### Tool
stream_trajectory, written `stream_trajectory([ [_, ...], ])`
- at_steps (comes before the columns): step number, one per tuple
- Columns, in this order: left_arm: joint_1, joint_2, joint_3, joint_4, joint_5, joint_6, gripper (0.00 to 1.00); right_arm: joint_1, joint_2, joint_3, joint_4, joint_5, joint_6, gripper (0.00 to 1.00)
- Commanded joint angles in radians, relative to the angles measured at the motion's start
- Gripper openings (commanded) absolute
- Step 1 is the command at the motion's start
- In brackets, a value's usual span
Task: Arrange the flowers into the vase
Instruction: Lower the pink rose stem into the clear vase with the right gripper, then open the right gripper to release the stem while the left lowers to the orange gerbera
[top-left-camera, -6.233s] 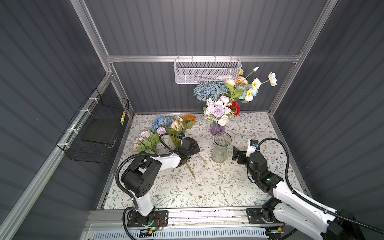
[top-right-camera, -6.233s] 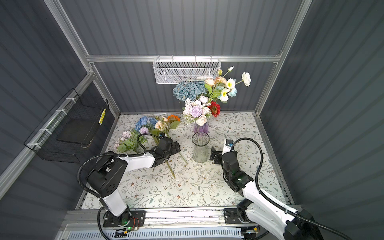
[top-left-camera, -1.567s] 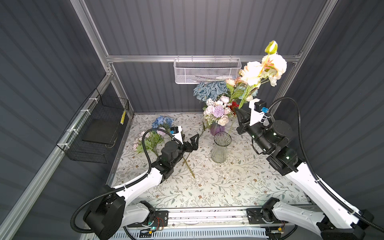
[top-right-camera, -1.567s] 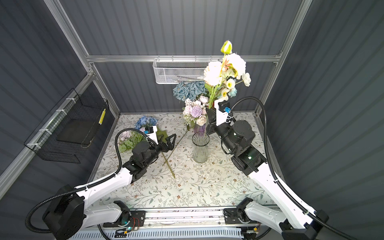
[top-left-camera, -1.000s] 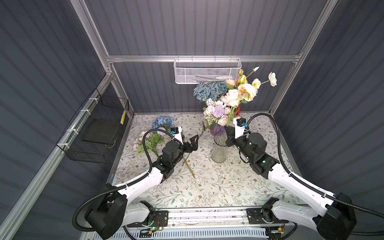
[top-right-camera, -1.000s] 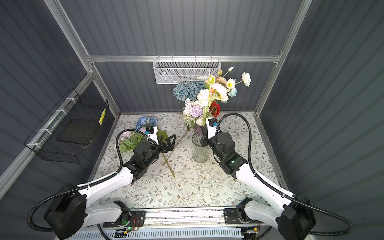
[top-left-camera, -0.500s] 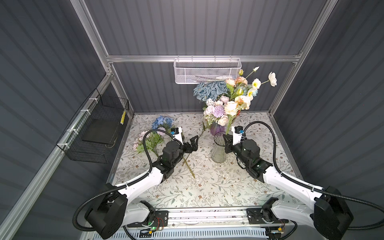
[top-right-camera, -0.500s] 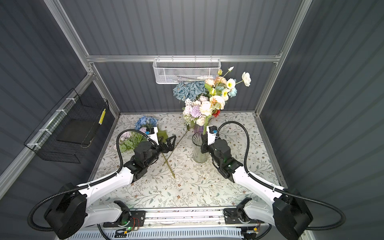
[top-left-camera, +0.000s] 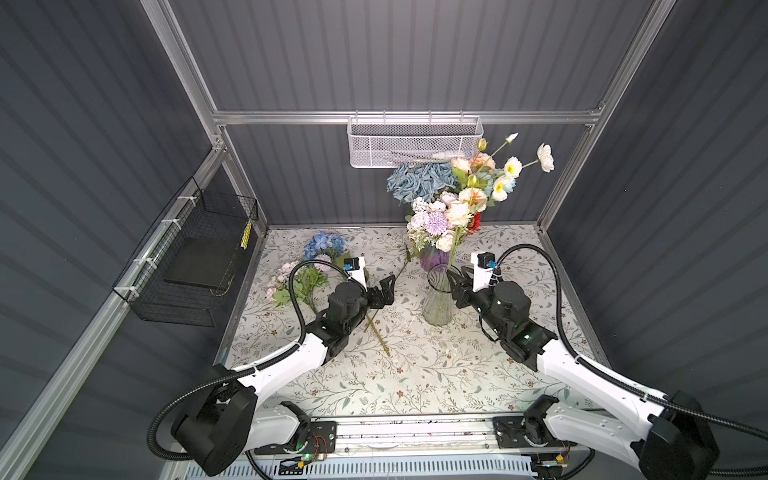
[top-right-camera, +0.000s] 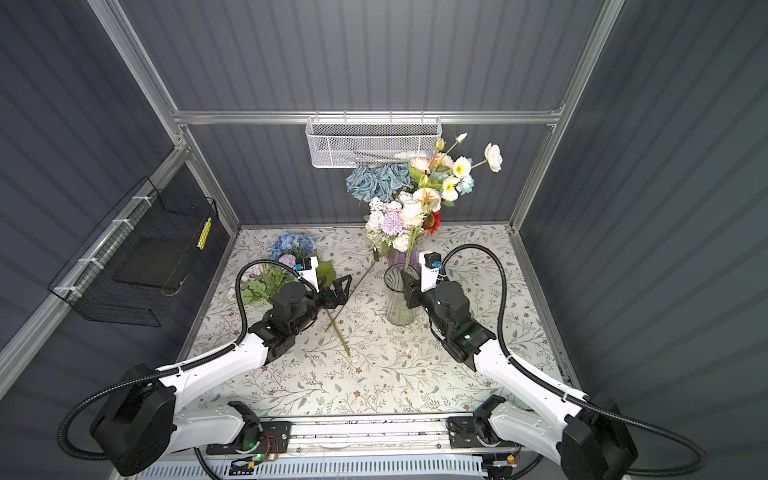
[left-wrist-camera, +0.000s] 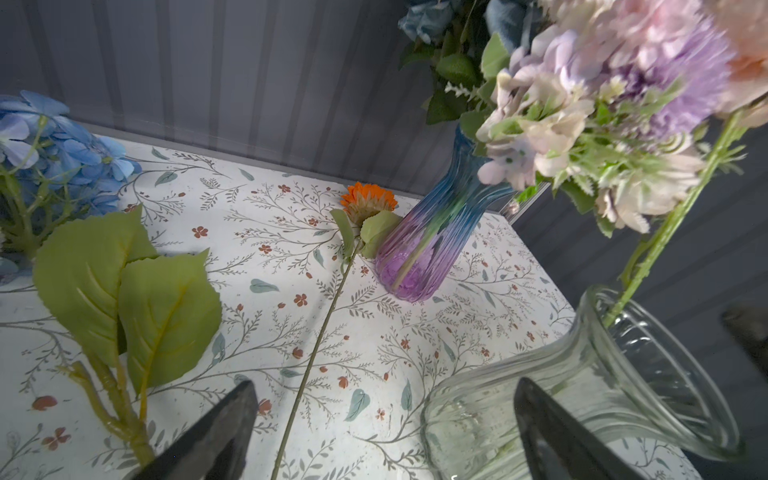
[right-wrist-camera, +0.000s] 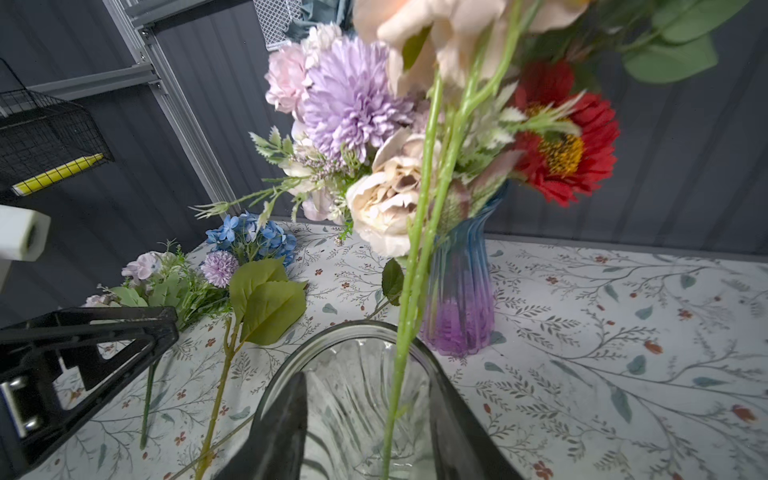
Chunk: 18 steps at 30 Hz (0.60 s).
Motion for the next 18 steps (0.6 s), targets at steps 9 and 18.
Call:
stream_trajectory([
  [9, 0.027, 0.153, 0.12, -0.223, 0.058, 0.084, 0.87, -0.008, -0.149, -0.004, -0.148, 0.101, 0.001, 0.99],
  [18, 0.029, 0.33, 0.276, -0.437, 0.067, 0.142, 0.8, -0.011, -0.17, 0.011, -0.163, 0.065, 0.007, 0.99],
])
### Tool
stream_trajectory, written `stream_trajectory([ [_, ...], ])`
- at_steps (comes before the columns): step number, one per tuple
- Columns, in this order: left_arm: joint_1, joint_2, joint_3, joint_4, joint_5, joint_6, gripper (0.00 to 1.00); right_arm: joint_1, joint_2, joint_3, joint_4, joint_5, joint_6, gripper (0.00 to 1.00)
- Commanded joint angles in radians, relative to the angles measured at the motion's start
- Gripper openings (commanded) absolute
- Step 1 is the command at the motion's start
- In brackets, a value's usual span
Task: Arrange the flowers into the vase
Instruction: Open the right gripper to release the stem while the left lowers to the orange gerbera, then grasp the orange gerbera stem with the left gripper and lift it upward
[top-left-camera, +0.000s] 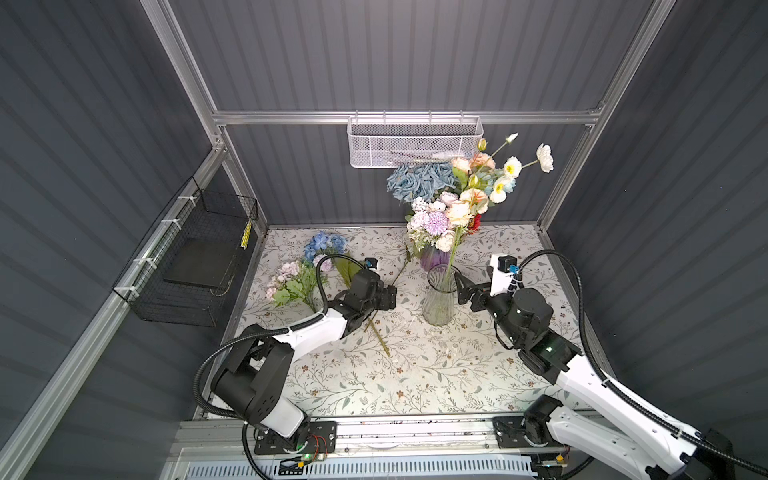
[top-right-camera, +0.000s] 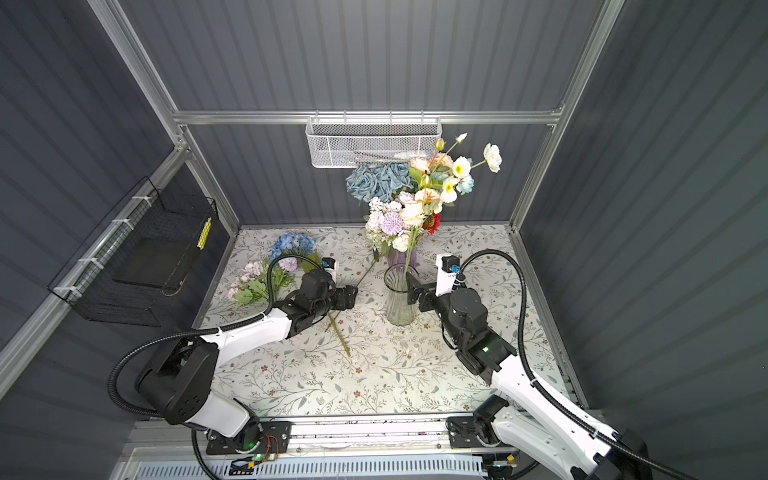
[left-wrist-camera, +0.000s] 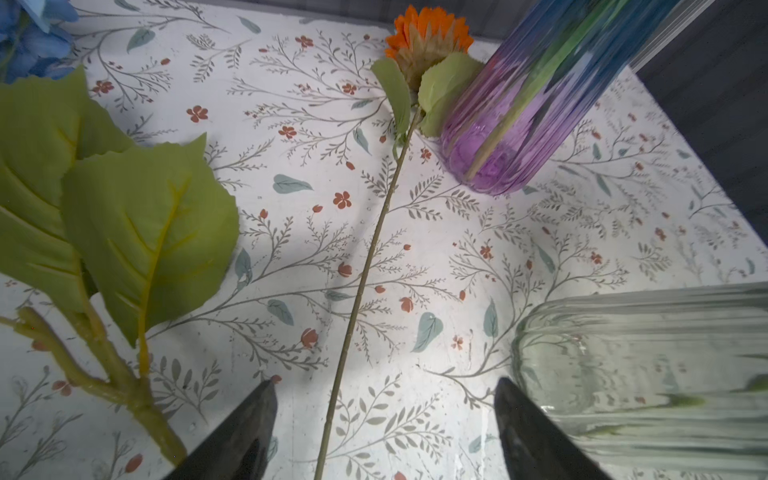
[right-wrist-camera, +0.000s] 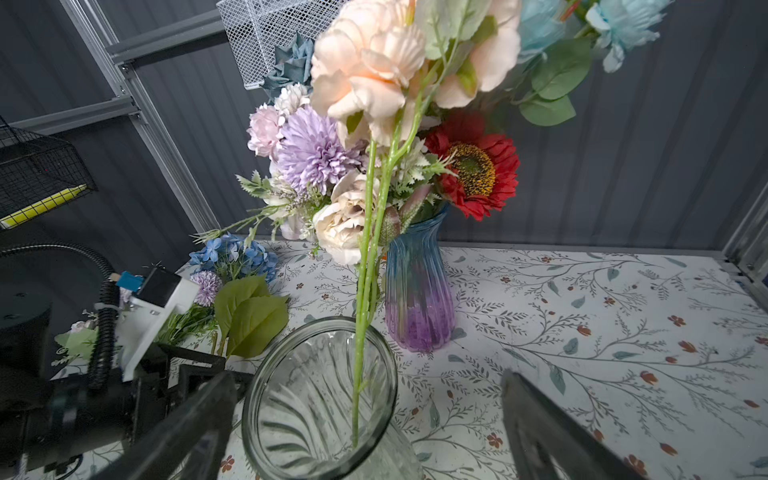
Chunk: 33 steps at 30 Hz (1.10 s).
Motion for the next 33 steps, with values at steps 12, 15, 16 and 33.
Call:
stream_trajectory([
  [12, 0.006, 0.194, 0.166, -0.263, 0.012, 0.093, 0.64, -0.004, 0.007, 0.02, 0.021, 0.059, 0.053, 0.99],
  [15, 0.006, 0.208, 0.167, -0.262, 0.01, 0.093, 0.62, -0.004, 0.009, 0.014, 0.034, 0.056, 0.044, 0.99],
  [16, 0.006, 0.214, 0.167, -0.261, 0.008, 0.096, 0.61, -0.005, 0.01, 0.013, 0.033, 0.05, 0.041, 0.99],
  [33, 0.006, 0.232, 0.17, -0.248, 0.013, 0.108, 0.05, -0.004, 0.013, 0.018, 0.029, 0.031, 0.025, 0.99],
])
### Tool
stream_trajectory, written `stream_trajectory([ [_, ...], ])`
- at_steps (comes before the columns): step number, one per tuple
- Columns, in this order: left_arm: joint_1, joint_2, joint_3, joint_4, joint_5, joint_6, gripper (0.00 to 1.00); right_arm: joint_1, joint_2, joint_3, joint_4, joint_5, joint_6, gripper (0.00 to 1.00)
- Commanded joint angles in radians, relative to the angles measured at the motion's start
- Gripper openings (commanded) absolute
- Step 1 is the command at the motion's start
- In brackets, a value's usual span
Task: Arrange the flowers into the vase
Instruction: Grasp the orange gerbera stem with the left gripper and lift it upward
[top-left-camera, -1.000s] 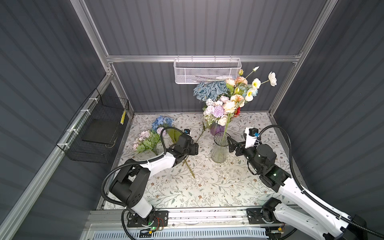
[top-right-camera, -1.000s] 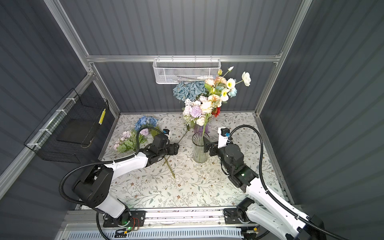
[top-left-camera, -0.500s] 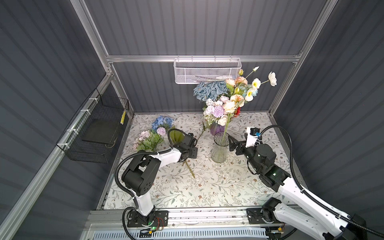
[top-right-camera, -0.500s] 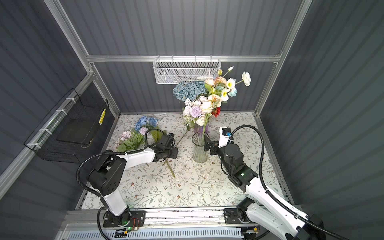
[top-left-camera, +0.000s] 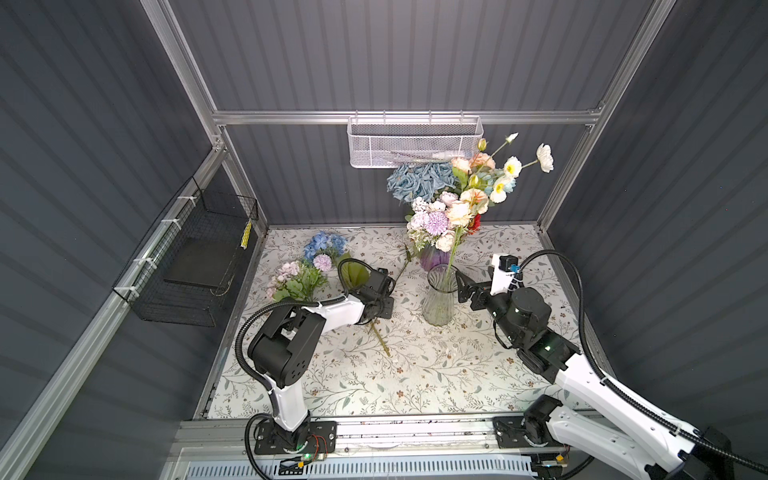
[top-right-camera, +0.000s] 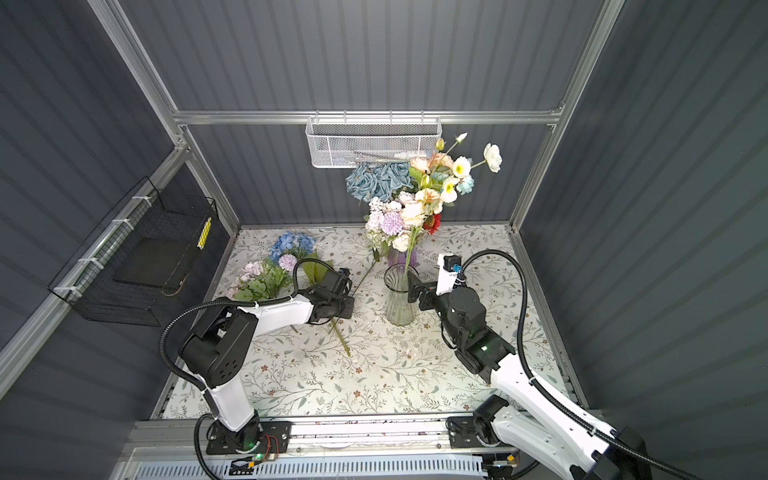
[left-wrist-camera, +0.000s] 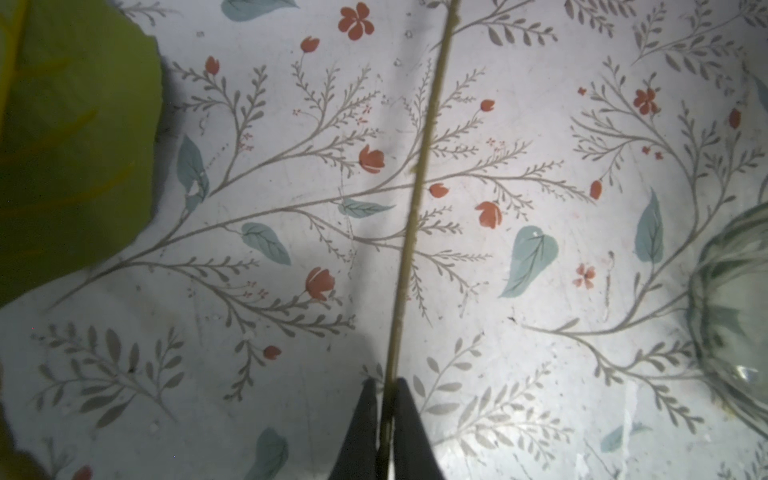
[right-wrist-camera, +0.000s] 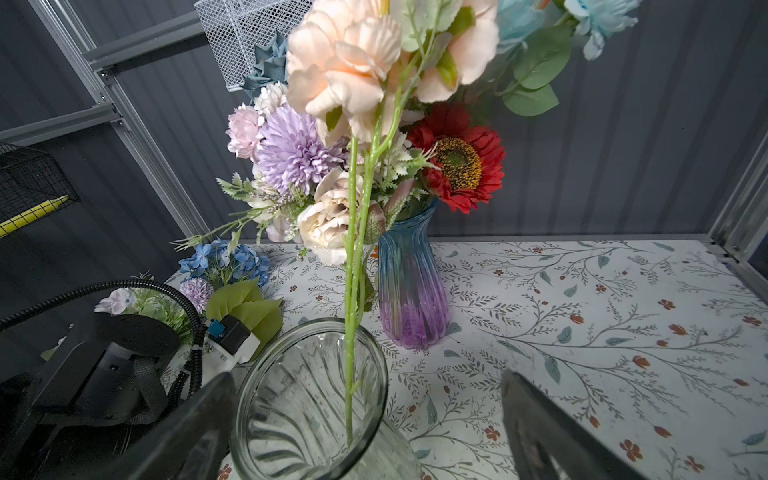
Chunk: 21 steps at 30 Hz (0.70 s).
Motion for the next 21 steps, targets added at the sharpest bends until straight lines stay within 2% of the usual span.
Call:
stream_trajectory([
  [1, 0.006, -0.003, 0.02, -0.009, 0.01, 0.007, 0.03, -0.005, -0.004, 0.018, 0.023, -0.004, -0.007, 0.99],
  [2, 0.006, -0.006, 0.018, -0.008, 0.011, 0.007, 0.0, -0.005, -0.006, 0.017, 0.023, -0.004, -0.007, 0.99],
  [11, 0.006, -0.067, -0.02, 0.05, 0.035, -0.037, 0.0, -0.004, -0.015, 0.023, 0.005, 0.032, 0.003, 0.99],
  [16, 0.006, -0.146, -0.082, 0.146, 0.049, -0.168, 0.0, -0.005, -0.016, 0.04, -0.032, 0.016, -0.007, 0.99],
  [21, 0.006, -0.215, -0.145, 0.249, 0.03, -0.317, 0.0, -0.004, -0.034, 0.015, 0.012, 0.013, 0.006, 0.99],
])
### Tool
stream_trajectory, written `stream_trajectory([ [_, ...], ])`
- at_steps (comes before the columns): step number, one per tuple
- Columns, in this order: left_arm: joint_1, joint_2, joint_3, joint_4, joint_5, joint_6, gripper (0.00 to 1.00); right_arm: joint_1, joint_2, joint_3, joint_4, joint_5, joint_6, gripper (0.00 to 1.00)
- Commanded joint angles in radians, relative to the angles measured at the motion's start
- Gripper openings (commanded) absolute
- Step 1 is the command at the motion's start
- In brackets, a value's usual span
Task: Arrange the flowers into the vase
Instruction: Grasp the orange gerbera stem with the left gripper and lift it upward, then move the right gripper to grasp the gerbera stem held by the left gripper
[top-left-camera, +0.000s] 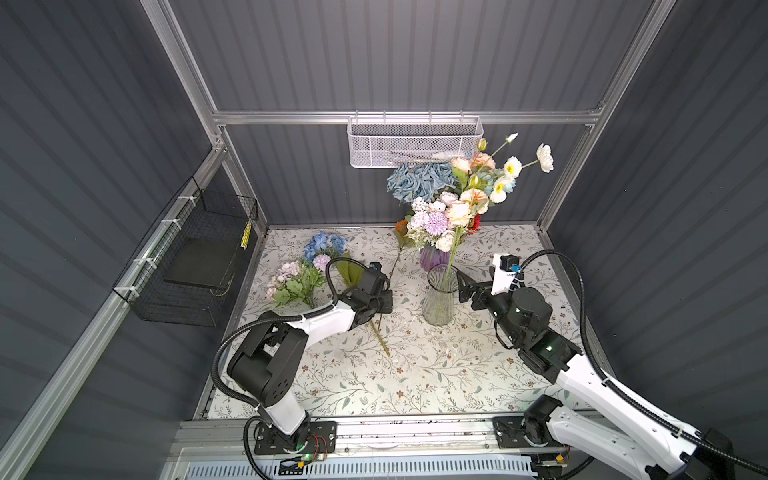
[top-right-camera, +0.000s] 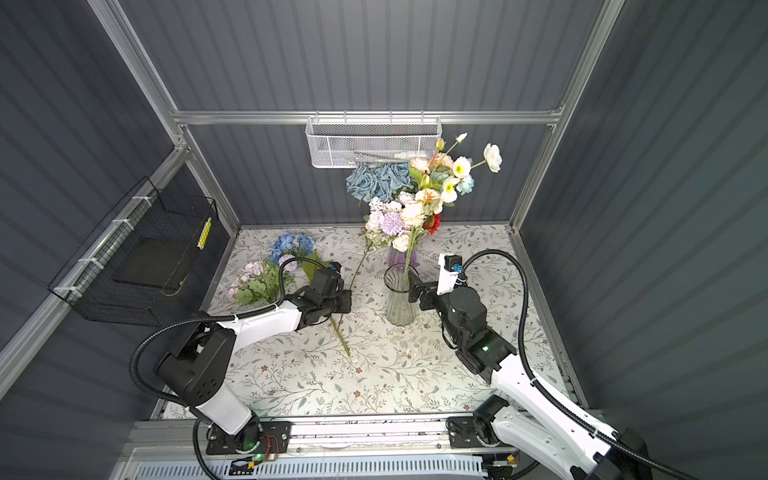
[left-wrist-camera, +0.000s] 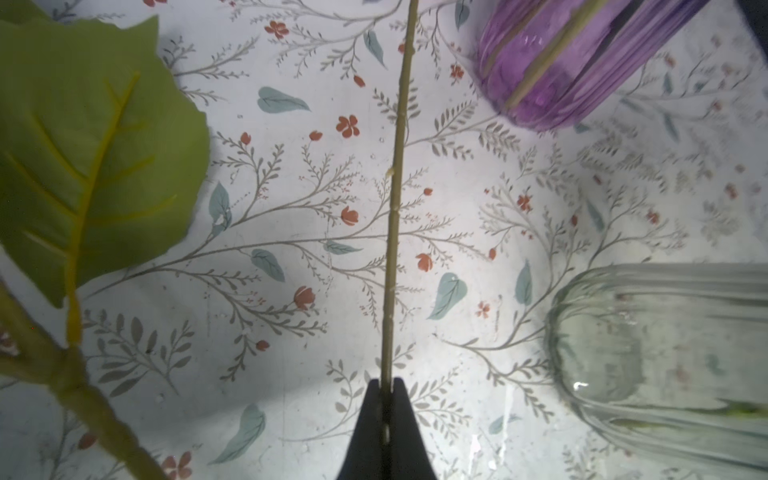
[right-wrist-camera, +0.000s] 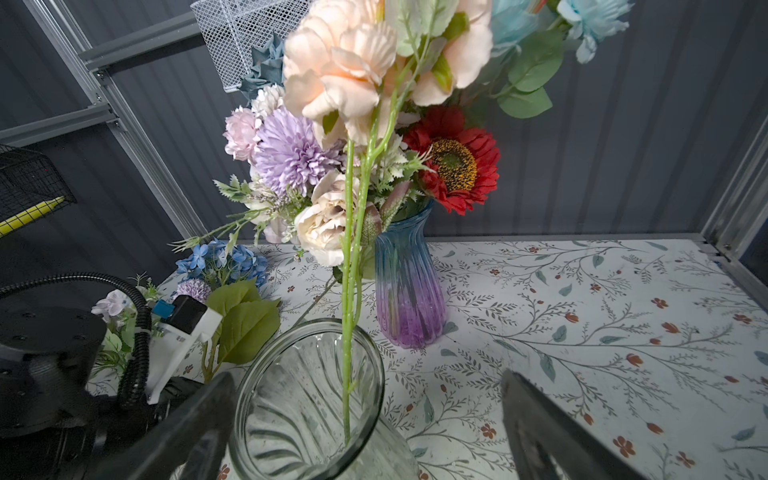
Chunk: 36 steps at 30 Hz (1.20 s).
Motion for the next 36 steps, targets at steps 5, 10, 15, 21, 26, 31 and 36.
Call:
stream_trajectory([
  [5, 0.006, -0.131, -0.125, 0.205, -0.063, -0.245, 0.0, -0.004, -0.035, 0.003, 0.032, -0.008, 0.01, 0.99],
  [10, 0.006, -0.272, -0.197, 0.224, -0.207, -0.32, 0.0, -0.004, -0.049, -0.004, 0.037, -0.015, 0.007, 0.99],
  [15, 0.006, -0.435, -0.227, 0.222, -0.363, -0.298, 0.0, -0.004, -0.049, -0.005, 0.046, -0.035, 0.004, 0.99],
  [21, 0.006, -0.579, -0.251, 0.367, -0.357, -0.127, 0.0, -0.005, -0.048, -0.003, 0.062, -0.069, 0.002, 0.99],
  [26, 0.006, -0.587, -0.205, 0.48, -0.081, 0.086, 0.0, -0.004, -0.043, 0.013, 0.079, -0.117, 0.008, 0.99],
  [31, 0.006, -0.563, -0.143, 0.511, 0.13, 0.18, 0.0, -0.005, -0.024, 0.058, 0.069, -0.239, 0.004, 0.97],
  [36, 0.004, -0.513, -0.101, 0.562, 0.308, 0.189, 0.0, -0.005, 0.014, 0.121, 0.058, -0.349, 0.033, 0.78],
])
